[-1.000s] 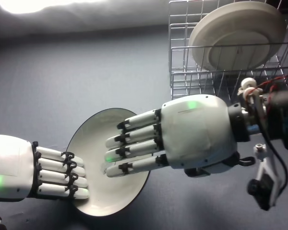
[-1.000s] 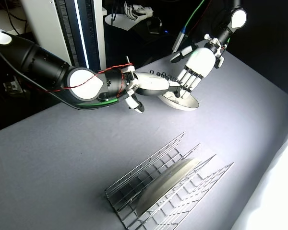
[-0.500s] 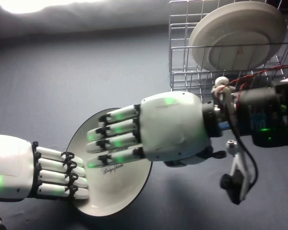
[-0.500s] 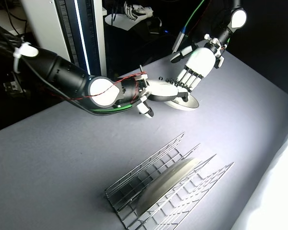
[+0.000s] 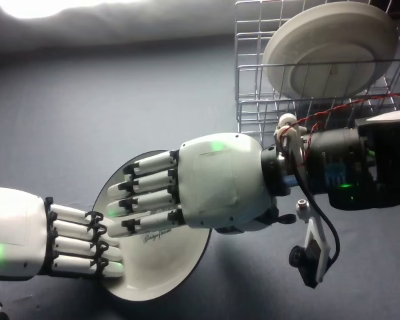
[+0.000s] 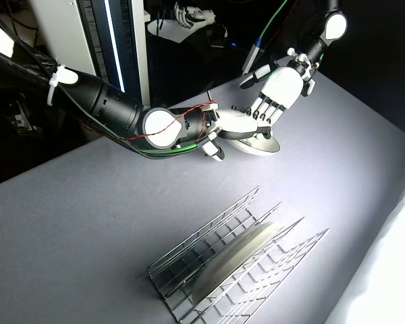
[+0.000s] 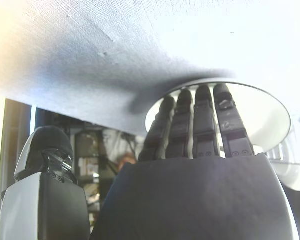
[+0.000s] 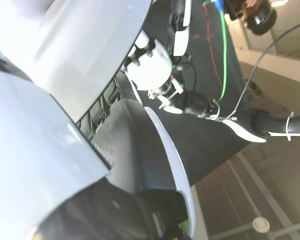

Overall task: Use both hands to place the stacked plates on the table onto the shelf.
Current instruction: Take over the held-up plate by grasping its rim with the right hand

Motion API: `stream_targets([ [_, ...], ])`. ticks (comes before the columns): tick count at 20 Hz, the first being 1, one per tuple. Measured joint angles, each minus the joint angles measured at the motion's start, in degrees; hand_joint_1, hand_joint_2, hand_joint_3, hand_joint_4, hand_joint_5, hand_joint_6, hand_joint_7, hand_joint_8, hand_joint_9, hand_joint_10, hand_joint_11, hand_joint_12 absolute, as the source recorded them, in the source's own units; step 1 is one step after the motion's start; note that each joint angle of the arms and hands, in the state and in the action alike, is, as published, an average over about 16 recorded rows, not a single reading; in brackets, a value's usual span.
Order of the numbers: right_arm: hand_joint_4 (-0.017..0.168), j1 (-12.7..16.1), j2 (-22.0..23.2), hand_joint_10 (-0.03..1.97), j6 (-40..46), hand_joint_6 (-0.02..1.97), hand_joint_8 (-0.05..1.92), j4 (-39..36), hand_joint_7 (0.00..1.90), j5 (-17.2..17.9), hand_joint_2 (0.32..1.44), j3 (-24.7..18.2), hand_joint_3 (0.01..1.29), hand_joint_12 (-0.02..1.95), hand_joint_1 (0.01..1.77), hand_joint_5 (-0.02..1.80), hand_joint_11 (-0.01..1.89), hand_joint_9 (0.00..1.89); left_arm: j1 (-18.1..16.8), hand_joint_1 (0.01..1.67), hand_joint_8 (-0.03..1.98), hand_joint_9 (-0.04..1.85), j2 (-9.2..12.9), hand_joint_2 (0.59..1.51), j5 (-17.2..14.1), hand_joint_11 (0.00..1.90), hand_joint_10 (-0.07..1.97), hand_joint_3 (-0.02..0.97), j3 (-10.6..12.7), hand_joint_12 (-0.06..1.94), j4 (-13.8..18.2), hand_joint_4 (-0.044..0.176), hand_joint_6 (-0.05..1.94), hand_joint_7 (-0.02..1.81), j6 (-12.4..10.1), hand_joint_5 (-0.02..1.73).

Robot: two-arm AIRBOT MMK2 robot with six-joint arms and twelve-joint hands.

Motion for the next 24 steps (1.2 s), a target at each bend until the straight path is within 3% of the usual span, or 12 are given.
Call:
stream_targets([
  [13, 0.003, -0.9, -0.4, 0.03, -1.6, 0.03, 0.01, 1.8, 0.02, -0.9, 1.00, 0.1, 0.01, 0.67, 1.20, 0.03, 0.02, 0.05, 0.0, 0.02, -0.01, 0.06, 0.0, 1.068, 0.0, 0.02, -0.02, 0.020, 0.0, 0.08, 0.0, -0.009, -0.03, 0.04, 0.0, 0.03],
  [18, 0.003, -1.1, -0.5, 0.05, -2.3, 0.03, 0.02, 2.6, 0.13, -1.0, 1.01, 0.1, 0.01, 0.85, 1.21, 0.11, 0.02, 0.15, 0.0, 0.02, -0.01, 0.06, 0.0, 1.072, 0.0, 0.02, -0.02, 0.020, 0.0, 0.08, 0.0, -0.009, -0.03, 0.04, 0.0, 0.03],
  [24, 0.002, -1.0, -0.8, 0.10, -3.3, 0.04, 0.02, 4.1, 0.39, -0.8, 1.03, 0.1, 0.01, 1.15, 1.24, 0.35, 0.09, 0.40, 0.0, 0.02, -0.01, 0.06, 0.0, 1.078, 0.0, 0.02, -0.02, 0.020, 0.0, 0.08, 0.0, -0.009, -0.03, 0.04, 0.0, 0.03],
])
